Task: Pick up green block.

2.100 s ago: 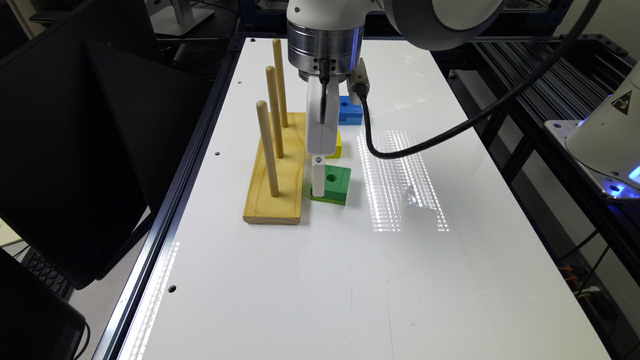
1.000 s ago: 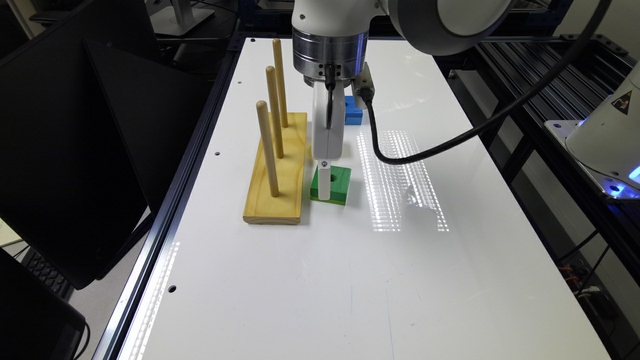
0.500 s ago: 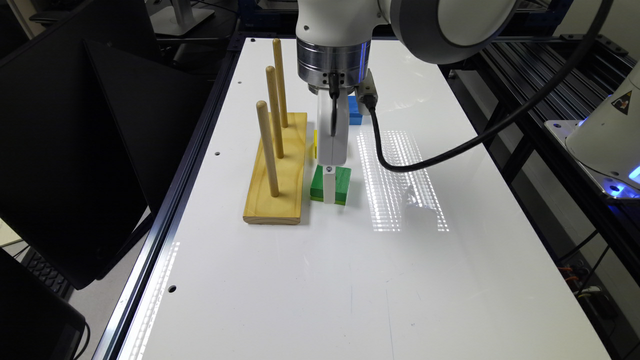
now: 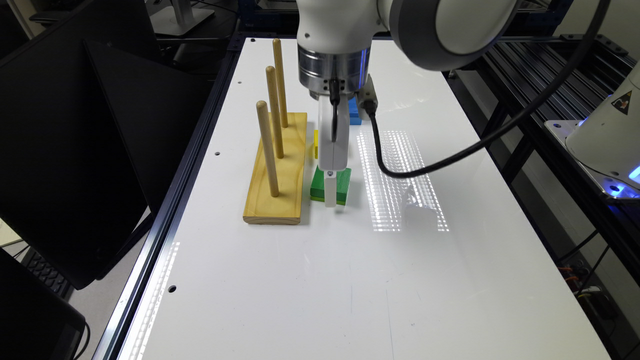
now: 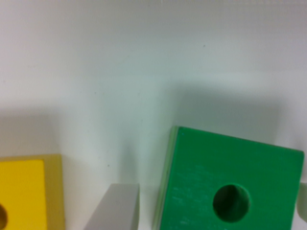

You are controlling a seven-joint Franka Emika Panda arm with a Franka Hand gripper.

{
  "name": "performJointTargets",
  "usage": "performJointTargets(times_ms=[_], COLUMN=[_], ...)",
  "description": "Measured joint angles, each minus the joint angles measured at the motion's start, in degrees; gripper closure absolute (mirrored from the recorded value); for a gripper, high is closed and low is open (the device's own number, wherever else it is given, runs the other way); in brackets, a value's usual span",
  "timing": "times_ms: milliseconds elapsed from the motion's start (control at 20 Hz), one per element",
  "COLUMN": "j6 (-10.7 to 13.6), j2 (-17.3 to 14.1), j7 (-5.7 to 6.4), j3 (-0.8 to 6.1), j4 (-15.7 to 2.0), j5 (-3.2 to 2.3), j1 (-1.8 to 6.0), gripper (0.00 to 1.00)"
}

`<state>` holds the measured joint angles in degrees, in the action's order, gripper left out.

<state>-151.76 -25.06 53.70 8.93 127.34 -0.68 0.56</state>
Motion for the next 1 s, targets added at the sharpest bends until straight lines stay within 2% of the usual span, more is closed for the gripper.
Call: performJointTargets(times_ms=[500,550,1000], j6=[-0.6,-0.6,-0.6], j2=[-0.4,-0.4,-0.4], j7=[0.00,0.00,0.00], j3=[0.00,0.00,0.00], j4=[-0.03,-0.02,-0.02], j5=[-0.01,0.01,0.01], j1=[-0.01,0.01,0.02], gripper=[0.00,1.00,1.00])
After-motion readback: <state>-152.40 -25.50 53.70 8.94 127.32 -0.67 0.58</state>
